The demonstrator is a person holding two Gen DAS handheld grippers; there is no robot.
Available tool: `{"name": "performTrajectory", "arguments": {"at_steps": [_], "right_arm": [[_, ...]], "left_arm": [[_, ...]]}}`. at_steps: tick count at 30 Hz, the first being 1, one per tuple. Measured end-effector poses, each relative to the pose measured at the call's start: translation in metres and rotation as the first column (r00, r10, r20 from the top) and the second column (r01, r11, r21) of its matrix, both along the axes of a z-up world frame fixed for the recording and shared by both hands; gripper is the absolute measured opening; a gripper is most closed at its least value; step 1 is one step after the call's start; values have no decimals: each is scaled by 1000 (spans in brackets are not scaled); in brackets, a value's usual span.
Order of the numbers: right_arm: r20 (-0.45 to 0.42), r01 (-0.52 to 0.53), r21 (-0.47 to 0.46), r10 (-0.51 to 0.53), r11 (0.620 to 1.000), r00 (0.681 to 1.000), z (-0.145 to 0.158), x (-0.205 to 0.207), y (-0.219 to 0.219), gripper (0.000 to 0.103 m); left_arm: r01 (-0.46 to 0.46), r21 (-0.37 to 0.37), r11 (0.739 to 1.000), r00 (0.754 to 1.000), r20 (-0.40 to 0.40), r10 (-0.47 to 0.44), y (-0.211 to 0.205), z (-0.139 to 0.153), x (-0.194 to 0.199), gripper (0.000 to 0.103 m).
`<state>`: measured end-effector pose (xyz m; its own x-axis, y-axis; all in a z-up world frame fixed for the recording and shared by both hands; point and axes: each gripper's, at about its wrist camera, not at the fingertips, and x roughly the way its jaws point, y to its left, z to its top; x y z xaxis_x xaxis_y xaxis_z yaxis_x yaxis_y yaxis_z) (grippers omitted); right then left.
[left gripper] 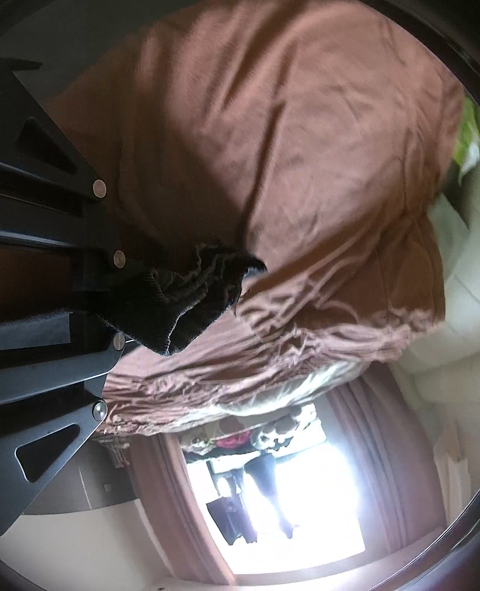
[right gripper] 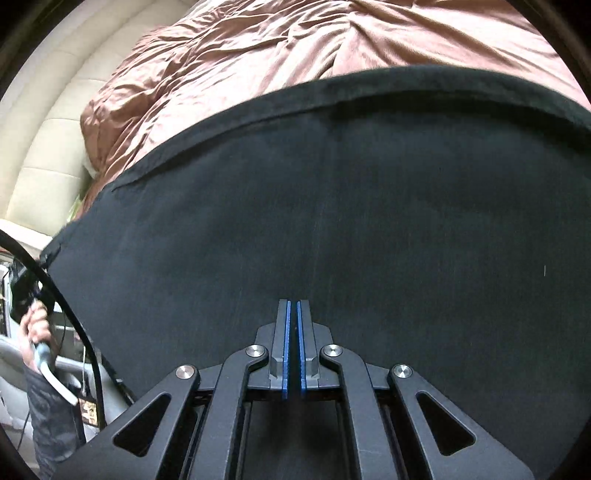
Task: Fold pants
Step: 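Lift the pants with both grippers, then open the right gripper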
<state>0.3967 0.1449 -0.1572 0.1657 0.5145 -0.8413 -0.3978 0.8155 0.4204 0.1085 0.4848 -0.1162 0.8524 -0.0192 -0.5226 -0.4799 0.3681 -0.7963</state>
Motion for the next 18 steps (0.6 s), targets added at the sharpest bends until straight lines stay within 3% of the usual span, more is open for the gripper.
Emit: {"name": "performTrajectory", "arguments": {"at_steps": [5,13,18], "right_arm": [[-22,-11,36,12,999,1000,-1,-21,-12,0],[-42,-42,107,47,993,998,0,-39,-39,0],[41,-6,134,0,991,999,21,-45,-72,1]], "left_arm": [[26,26,999,999,36,-27,-6,29,14,5],[118,122,986,986,103,-131,-34,105,53,5],[179,187,966,968,143,-207,-64,154,78,5]]}}
